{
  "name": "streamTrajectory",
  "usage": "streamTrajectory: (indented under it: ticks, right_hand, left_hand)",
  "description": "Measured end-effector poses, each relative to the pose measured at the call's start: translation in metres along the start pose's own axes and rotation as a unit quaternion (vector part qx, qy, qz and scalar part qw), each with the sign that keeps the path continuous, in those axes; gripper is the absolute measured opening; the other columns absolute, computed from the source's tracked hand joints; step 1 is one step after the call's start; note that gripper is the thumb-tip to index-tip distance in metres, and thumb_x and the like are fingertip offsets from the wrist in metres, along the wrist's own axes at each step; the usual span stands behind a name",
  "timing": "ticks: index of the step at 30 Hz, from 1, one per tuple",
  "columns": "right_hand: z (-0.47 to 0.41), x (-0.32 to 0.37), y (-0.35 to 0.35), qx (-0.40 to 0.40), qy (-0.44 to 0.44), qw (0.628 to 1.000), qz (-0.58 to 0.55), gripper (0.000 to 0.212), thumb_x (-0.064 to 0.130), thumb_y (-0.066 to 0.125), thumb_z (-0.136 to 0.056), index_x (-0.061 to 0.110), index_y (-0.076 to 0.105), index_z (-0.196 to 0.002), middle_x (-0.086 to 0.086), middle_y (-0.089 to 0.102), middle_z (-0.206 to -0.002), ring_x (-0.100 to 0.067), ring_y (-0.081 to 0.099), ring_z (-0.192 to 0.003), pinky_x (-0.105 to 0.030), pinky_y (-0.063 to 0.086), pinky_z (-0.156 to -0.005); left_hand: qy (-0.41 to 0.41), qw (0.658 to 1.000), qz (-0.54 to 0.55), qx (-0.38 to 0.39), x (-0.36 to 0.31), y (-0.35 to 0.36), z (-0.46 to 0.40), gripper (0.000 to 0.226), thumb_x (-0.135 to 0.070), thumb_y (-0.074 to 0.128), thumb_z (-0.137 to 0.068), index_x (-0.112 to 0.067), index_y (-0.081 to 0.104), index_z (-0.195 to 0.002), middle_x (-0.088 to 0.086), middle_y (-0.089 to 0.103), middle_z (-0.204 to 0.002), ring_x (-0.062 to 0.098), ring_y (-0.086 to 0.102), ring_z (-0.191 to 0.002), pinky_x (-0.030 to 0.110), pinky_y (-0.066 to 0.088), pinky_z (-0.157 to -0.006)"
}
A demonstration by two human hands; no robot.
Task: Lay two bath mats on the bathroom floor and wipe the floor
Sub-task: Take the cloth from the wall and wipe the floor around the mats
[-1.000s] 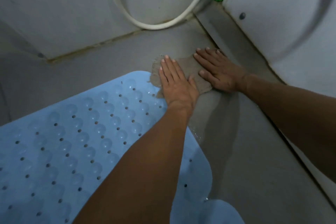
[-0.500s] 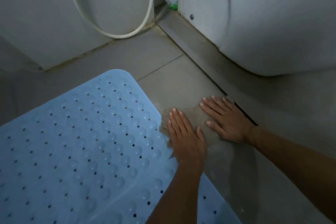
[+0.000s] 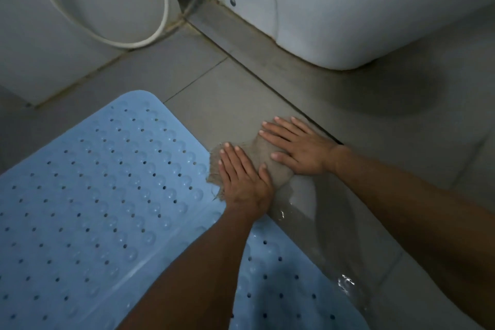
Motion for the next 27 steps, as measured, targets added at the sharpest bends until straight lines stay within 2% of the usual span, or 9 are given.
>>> streamTrajectory:
  ticks: [2,5,11,16,22,25,27]
  right_hand:
    - [0.001,0.0,0.002,-0.006,-0.001,1.0,0.0,0.061,0.058,0.017,-0.103,0.038,-0.003,-0.157,0.011,-0.009,-0.166,-0.009,-0.015,-0.152,-0.039,-0.01,-0.123]
    - [0.001,-0.002,0.005,-0.01,0.003,1.0,0.002,0.061,0.059,0.015,-0.102,0.04,-0.004,-0.157,0.005,-0.012,-0.167,-0.011,-0.015,-0.152,-0.041,-0.009,-0.124]
    - [0.022,-0.002,0.011,-0.041,0.024,0.999,0.004,0.062,0.061,0.015,-0.101,0.04,0.0,-0.157,0.002,-0.006,-0.167,-0.014,-0.009,-0.153,-0.041,-0.008,-0.124]
    - [0.106,-0.007,0.027,-0.038,0.049,0.998,0.013,0.064,0.062,0.012,-0.1,0.038,0.001,-0.158,0.0,-0.004,-0.168,-0.016,-0.006,-0.154,-0.041,-0.005,-0.124]
    - [0.231,-0.028,0.055,-0.036,0.092,0.995,0.032,0.062,0.057,0.014,-0.102,0.032,0.01,-0.159,-0.002,0.005,-0.168,-0.02,0.005,-0.154,-0.045,0.015,-0.123]
    - [0.288,-0.03,0.065,-0.044,0.131,0.99,0.032,0.06,0.055,0.017,-0.103,0.033,0.011,-0.158,0.001,0.005,-0.168,-0.017,0.006,-0.154,-0.044,0.016,-0.123]
    - [0.317,-0.024,0.071,-0.049,0.159,0.986,0.024,0.061,0.056,0.016,-0.102,0.034,0.01,-0.158,0.002,0.004,-0.168,-0.016,0.005,-0.154,-0.041,0.012,-0.124]
  left_hand:
    - [0.0,1.0,-0.005,-0.008,0.001,-0.001,0.0,0.076,-0.048,0.001,-0.095,0.004,-0.009,-0.15,0.024,-0.015,-0.159,0.036,-0.014,-0.148,0.046,-0.01,-0.121]
    - [0.0,1.0,-0.011,0.009,0.0,0.001,0.0,0.073,-0.048,0.005,-0.099,0.002,-0.012,-0.15,0.022,-0.019,-0.159,0.033,-0.018,-0.148,0.046,-0.011,-0.121]
    - [-0.007,0.998,-0.048,-0.044,-0.003,0.0,0.008,0.072,-0.046,0.017,-0.101,0.001,-0.001,-0.152,0.022,-0.007,-0.161,0.036,-0.008,-0.149,0.048,-0.006,-0.121]
    - [0.025,0.998,-0.062,-0.021,-0.048,0.028,0.062,0.073,-0.046,0.013,-0.1,0.004,-0.003,-0.151,0.024,-0.009,-0.16,0.036,-0.009,-0.149,0.047,-0.006,-0.121]
    - [0.079,0.996,-0.03,-0.033,-0.124,0.059,0.141,0.073,-0.043,0.012,-0.099,0.006,-0.004,-0.15,0.026,-0.009,-0.159,0.037,-0.011,-0.148,0.049,-0.004,-0.121]
    - [0.141,0.989,-0.019,-0.044,-0.15,0.072,0.175,0.072,-0.043,0.012,-0.099,0.005,-0.002,-0.151,0.025,-0.007,-0.16,0.036,-0.009,-0.149,0.049,-0.001,-0.121]
    - [0.167,0.985,-0.018,-0.035,-0.16,0.078,0.192,0.072,-0.044,0.011,-0.099,0.004,-0.002,-0.151,0.024,-0.007,-0.16,0.035,-0.009,-0.149,0.049,-0.001,-0.121]
Point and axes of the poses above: each hand's wrist, its own z-axis away from the middle knuckle, its own y-axis out of the palm, x = y × z, the point moved 6 cm from there along -z, towards the middle knuckle
